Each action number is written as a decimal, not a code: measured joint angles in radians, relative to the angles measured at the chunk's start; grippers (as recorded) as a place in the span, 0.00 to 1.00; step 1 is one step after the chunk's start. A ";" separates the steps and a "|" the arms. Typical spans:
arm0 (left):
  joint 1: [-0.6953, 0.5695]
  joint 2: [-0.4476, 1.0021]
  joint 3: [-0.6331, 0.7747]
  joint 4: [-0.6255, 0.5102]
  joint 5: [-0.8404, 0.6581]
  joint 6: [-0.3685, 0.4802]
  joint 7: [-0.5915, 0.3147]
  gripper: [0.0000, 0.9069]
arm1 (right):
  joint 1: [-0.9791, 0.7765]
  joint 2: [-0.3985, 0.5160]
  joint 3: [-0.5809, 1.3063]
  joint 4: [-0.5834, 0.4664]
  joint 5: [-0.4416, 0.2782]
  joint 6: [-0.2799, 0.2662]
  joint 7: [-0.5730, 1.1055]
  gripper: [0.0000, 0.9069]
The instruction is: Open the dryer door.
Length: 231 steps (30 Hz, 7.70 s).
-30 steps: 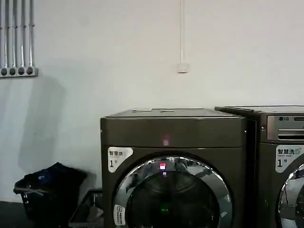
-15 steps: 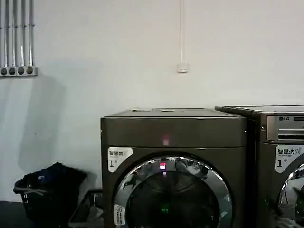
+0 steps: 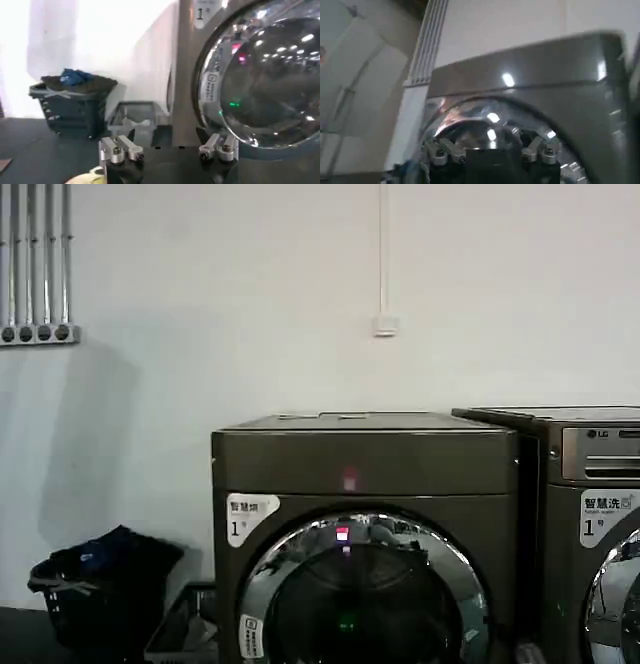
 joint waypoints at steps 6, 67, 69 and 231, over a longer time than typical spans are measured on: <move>0.002 0.005 -0.032 0.000 -0.006 0.000 0.000 1.00 | 0.170 0.048 -0.197 -0.113 0.001 0.011 -0.036 1.00; -0.015 0.023 -0.144 0.029 -0.079 0.000 -0.081 1.00 | 0.763 0.578 -0.728 -0.902 0.018 0.024 -0.225 1.00; -0.015 0.023 -0.145 0.029 -0.079 0.000 -0.081 1.00 | 0.770 0.586 -0.731 -0.909 0.025 0.021 -0.229 1.00; -0.921 0.492 0.954 1.101 -0.250 -0.571 0.714 1.00 | -0.837 0.238 1.034 0.048 0.077 -0.118 -0.109 1.00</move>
